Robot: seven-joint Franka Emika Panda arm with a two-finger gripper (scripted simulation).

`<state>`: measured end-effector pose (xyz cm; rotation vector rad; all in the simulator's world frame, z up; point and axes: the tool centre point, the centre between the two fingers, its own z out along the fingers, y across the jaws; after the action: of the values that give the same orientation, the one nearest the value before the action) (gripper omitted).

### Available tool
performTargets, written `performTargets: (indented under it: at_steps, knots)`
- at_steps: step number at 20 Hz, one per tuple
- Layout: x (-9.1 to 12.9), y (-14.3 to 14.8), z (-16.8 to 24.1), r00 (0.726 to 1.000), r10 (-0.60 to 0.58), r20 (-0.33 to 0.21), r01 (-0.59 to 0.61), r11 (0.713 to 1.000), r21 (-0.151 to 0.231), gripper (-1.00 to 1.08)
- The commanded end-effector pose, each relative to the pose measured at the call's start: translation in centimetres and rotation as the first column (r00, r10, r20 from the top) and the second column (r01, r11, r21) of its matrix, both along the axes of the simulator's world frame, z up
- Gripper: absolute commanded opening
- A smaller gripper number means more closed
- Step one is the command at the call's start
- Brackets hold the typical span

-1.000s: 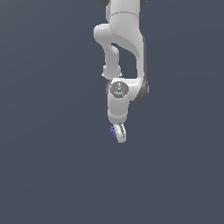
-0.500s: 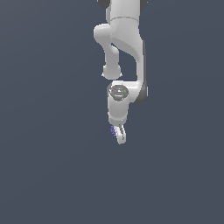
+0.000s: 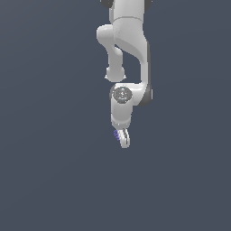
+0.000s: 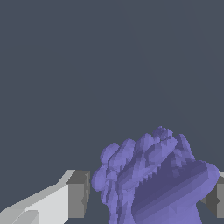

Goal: Pick up the object and move it to a goal position.

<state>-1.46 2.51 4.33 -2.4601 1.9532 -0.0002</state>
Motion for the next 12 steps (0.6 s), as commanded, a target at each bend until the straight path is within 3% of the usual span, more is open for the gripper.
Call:
performTargets:
  at_steps: [1, 12]
  knots:
    - [-0.1, -0.2, 0.4, 1.000, 0.000, 0.001, 0.000, 1.000, 0.000, -1.00]
    - [-1.9, -2.2, 5.6, 1.000, -0.001, 0.000, 0.001, 1.000, 0.002, -1.00]
